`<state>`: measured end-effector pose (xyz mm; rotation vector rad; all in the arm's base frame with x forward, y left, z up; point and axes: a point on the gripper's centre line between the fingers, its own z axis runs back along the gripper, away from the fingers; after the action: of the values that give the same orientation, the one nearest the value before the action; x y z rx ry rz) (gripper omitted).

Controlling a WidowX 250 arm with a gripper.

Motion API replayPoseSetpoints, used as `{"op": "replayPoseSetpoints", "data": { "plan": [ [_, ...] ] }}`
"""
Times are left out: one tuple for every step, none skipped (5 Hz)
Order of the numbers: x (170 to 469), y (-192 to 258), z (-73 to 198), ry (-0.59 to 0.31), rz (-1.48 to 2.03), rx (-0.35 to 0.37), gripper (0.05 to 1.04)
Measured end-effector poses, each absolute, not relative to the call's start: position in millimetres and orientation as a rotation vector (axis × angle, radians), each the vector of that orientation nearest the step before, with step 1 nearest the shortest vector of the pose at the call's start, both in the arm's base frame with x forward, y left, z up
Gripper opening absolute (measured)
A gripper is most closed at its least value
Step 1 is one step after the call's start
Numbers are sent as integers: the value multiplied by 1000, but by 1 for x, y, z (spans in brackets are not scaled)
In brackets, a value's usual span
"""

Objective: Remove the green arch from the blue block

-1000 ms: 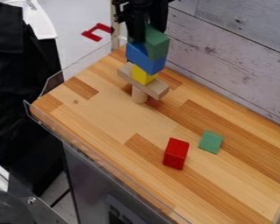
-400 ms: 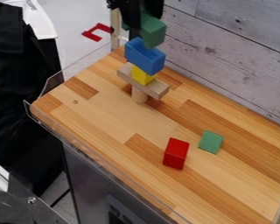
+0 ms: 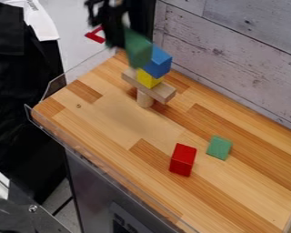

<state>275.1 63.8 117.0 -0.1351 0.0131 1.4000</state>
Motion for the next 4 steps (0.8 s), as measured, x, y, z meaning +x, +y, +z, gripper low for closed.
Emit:
{"op": "replayPoseSetpoints", "data": {
  "plan": [
    [255, 56, 87, 73, 1360, -150, 549],
    [245, 54, 72, 58, 1368, -204, 549],
    [240, 54, 58, 23, 1385, -215, 549],
    [247, 61, 53, -72, 1441, -211, 549]
  ]
}}
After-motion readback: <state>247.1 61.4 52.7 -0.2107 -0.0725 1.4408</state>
